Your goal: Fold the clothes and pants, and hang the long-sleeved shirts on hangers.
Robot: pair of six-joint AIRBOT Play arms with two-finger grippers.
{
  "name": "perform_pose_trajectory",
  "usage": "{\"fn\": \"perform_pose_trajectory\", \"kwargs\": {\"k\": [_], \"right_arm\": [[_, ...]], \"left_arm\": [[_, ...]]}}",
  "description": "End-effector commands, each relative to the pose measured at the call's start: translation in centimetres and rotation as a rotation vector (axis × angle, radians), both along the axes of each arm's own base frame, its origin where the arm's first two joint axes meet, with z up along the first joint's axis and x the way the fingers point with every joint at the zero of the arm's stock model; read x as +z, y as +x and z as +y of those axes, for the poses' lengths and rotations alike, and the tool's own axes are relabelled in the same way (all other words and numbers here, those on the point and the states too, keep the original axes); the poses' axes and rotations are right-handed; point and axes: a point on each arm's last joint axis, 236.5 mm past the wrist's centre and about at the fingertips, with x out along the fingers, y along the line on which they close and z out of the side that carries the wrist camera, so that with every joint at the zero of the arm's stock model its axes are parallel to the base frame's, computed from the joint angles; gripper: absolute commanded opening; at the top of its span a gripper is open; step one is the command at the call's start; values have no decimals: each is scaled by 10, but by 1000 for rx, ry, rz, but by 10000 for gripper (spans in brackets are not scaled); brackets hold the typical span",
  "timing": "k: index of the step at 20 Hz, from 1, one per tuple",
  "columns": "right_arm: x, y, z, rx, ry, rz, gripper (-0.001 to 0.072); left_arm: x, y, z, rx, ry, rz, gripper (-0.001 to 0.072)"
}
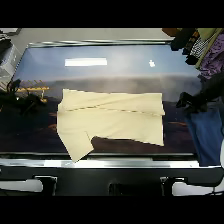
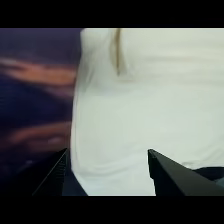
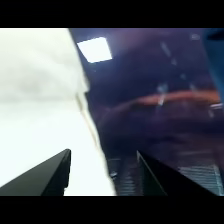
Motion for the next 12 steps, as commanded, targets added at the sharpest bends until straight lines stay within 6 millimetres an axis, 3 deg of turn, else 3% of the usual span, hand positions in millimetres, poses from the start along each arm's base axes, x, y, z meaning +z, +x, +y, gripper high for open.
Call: {"fn": "perform_pose_trajectory", "kwargs": {"k": [1, 3, 6, 8, 12], "right_arm": [[17, -18, 18, -24, 156, -83, 485], [18, -26, 30, -27, 194, -79, 485], [31, -31, 43, -16, 249, -85, 484], [42, -33, 45, -18, 243, -112, 484], [63, -36, 46, -20, 220, -166, 484]], "left_arm": [[-26, -80, -17, 129, -66, 79, 574], [-43, -113, -40, 170, -92, 107, 574], [-59, -140, -70, 204, -164, 106, 574], [-69, -147, -81, 217, -198, 107, 574], [-78, -145, -95, 196, -186, 86, 574]]}}
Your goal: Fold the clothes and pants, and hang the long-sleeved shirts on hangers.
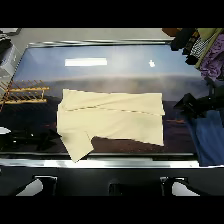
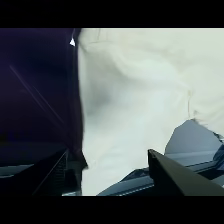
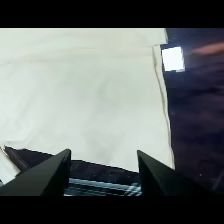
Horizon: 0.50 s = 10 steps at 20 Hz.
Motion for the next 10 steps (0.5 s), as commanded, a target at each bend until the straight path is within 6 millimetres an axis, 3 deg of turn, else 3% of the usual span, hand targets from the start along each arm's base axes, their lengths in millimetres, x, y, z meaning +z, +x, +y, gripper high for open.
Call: {"fn": "perform_pose_trajectory", "kwargs": {"k": [1, 9, 10], "right_arm": [[18, -3, 5, -14, 0, -41, 484], [34, -10, 3, 15, -46, -96, 484], [35, -11, 3, 24, -49, -100, 484]], "left_arm": [[-11, 0, -16, -12, 16, -30, 574], [-28, -10, -51, -139, 30, 12, 573], [-29, -11, -51, -138, 29, 16, 512]]}}
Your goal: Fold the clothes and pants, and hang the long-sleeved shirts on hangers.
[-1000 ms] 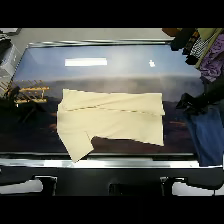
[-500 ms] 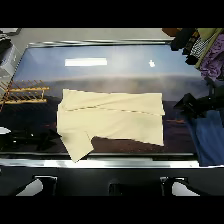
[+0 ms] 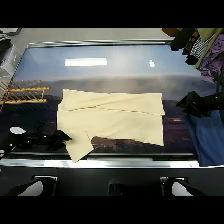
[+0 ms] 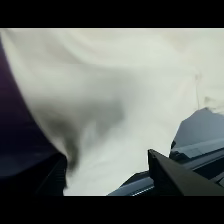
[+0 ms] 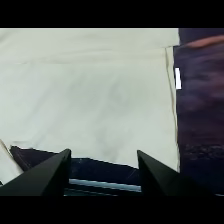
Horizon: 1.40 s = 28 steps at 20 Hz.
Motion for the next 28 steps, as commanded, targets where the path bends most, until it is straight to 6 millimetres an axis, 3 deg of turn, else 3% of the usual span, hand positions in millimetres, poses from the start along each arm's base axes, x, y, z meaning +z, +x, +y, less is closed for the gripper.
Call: {"fn": "perform_pose_trajectory", "kwargs": {"k": [1, 2, 4, 5, 7, 10, 13, 15, 20, 23, 28], "right_arm": [[5, -4, 0, 25, -19, -16, 484], [5, -5, -1, 26, -24, -19, 484], [2, -6, -7, 17, -52, -9, 479], [-3, -8, -15, 1, -81, 11, 450], [-24, -17, -19, -22, -82, 95, 435], [-74, -52, 16, 27, 96, 289, 438], [-126, -93, 21, 23, 95, 424, 493], [-148, -105, 29, 10, 112, 445, 493], [-177, -114, 37, -21, 123, 429, 491], [-182, -118, 40, -18, 128, 429, 486], [-188, -103, 31, -57, 90, 370, 485]], "left_arm": [[-8, -3, -4, -22, 15, 13, 316], [-8, -3, -4, -22, 14, 13, 141], [-7, -3, -5, -24, 12, 15, 83], [-7, -4, -5, -24, 12, 15, 15], [-7, -3, -5, -24, 12, 14, 15], [-7, -4, -5, -25, 10, 16, 16], [-7, -4, -5, -25, 10, 16, 15], [-6, -5, -6, -27, 7, 18, 15], [-4, -9, -8, -39, -6, 30, 16], [-4, -8, -8, -36, -9, 29, 16], [-3, -7, -8, -30, -9, 32, 16]]}}
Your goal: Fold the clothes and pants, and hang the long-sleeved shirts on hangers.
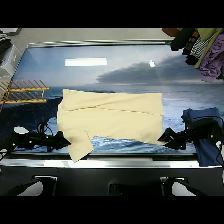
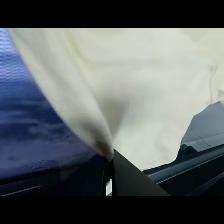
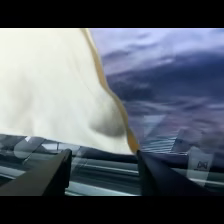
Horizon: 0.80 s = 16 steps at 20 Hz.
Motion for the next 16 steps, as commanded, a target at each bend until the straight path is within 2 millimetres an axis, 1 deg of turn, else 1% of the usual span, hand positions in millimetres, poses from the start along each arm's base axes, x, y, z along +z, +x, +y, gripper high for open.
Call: {"fn": "perform_pose_trajectory", "kwargs": {"k": [1, 4, 5, 6, 7, 8, 9, 10, 11, 13, 14, 16], "right_arm": [[-6, 11, -6, -28, -32, -40, 485], [-7, 14, -7, -39, -40, -51, 483], [-7, 14, -8, -42, -41, -51, 467], [-9, 13, -6, -47, -38, -48, 402], [-11, 12, -2, -61, -25, -44, 402], [-13, 9, 1, -70, -15, -36, 343], [-15, 5, 3, -72, -7, -26, 209], [-14, 4, 4, -66, -1, -25, 111], [-11, 6, 6, -58, 7, -44, 29], [2, 14, 6, -65, 2, -94, 26], [11, 17, 6, -61, -1, -118, 26], [33, 17, 5, -55, -18, -148, 26]], "left_arm": [[0, 0, 0, 0, -1, 0, 16], [0, 0, 0, 0, 0, 0, 16], [0, 0, 0, 0, 0, 0, 16], [0, 0, 0, 0, 0, 0, 15], [0, 1, 0, 1, 0, -1, 16], [0, 1, 0, 1, 1, -1, 16], [0, 1, 0, 3, 0, 1, 15], [0, 1, 0, 9, 0, 6, 15], [1, 2, 0, 9, 1, 2, 15], [8, 7, 1, 2, 1, -22, 14], [16, 9, 0, -7, -2, -42, 13], [37, 11, 1, 0, 8, -71, 13]]}}
